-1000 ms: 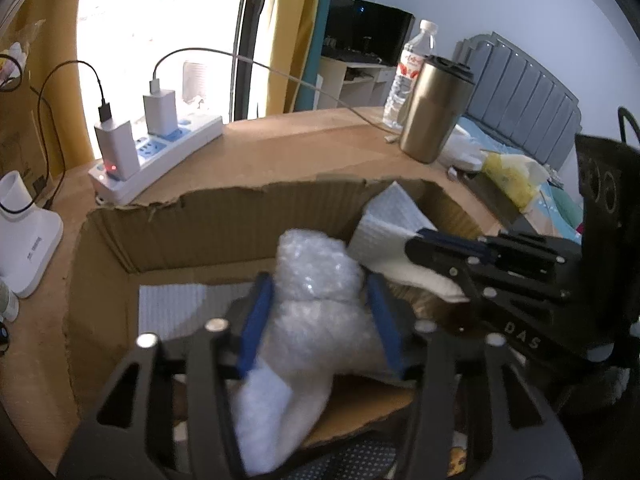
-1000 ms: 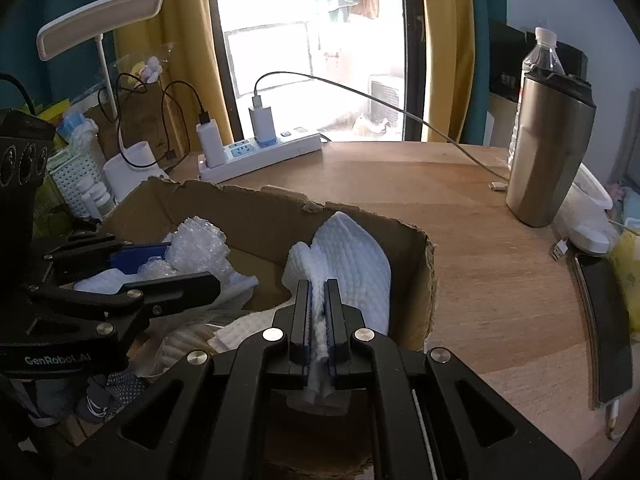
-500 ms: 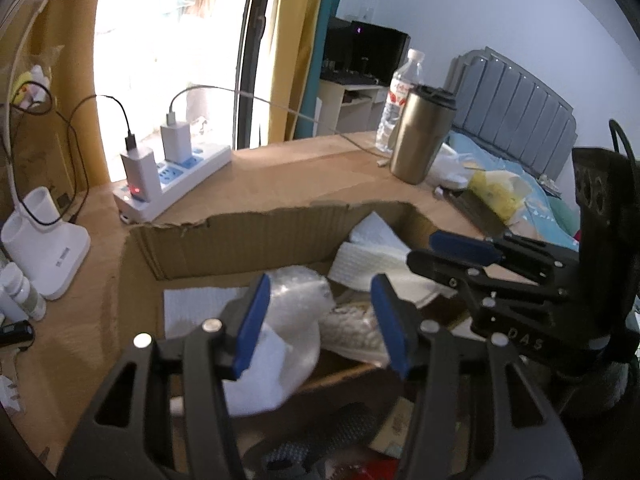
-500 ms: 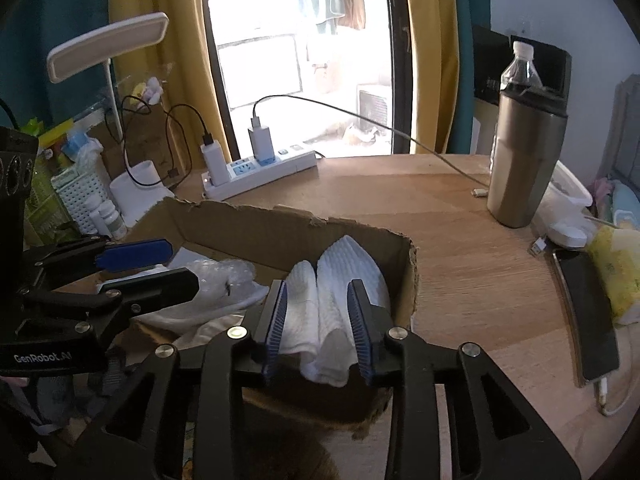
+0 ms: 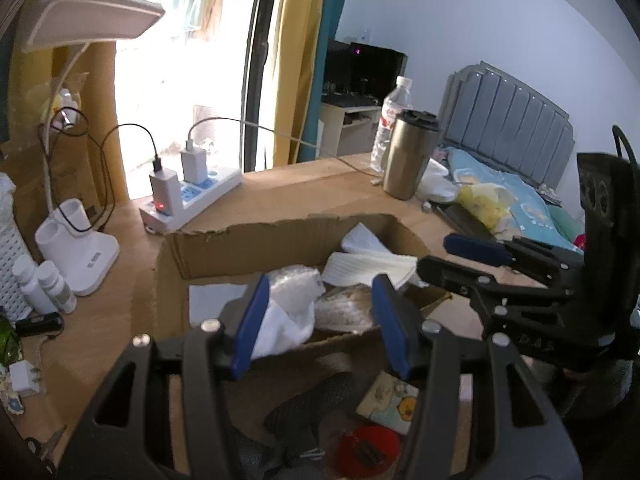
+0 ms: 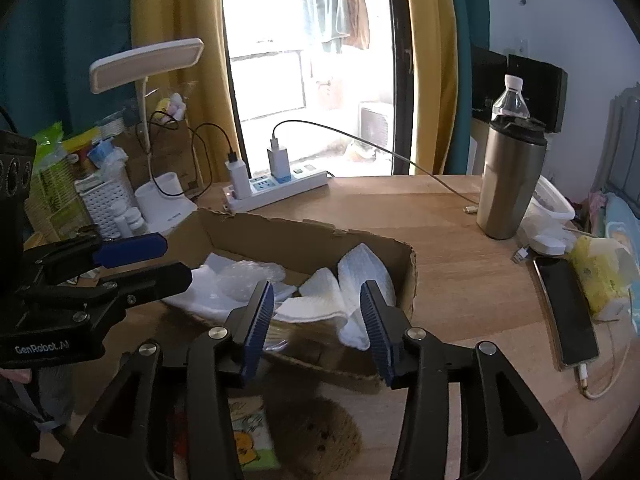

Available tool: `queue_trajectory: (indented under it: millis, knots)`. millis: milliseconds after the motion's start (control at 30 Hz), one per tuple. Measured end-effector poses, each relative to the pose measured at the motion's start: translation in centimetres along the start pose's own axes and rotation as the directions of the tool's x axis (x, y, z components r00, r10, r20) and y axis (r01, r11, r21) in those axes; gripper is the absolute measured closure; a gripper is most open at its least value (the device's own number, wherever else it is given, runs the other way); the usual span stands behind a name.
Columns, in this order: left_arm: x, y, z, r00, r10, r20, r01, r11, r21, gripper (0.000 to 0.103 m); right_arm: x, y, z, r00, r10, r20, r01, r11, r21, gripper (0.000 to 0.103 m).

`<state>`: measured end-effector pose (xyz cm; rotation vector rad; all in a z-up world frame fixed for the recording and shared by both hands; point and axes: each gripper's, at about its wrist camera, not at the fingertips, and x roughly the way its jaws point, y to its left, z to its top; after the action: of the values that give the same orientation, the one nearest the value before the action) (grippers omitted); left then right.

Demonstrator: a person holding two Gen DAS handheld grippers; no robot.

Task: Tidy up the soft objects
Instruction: 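Withdraw both tools from the box toward the glove and teddy bear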

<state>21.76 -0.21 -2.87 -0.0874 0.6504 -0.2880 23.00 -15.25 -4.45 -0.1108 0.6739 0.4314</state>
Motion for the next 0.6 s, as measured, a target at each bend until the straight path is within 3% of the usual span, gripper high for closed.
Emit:
queue_trajectory:
  millis: [67,600]
  knots:
    - [-0.5,0.0,-0.2,1.0,0.002,0.01,-0.002,1.0,-0.006,0.028,-0.6,0.1,-0.1,1.0,-0.001,0.006,0.001,1.0,0.001,0.052]
    - [-4.7,-0.4,-2.5,0.999,0.021,0.042,-0.02,0.999,-0.027,0.028,-4.5,1.4,-1.7,0.999,-0.01,0.039,0.011,1.0,-0.003,0.045]
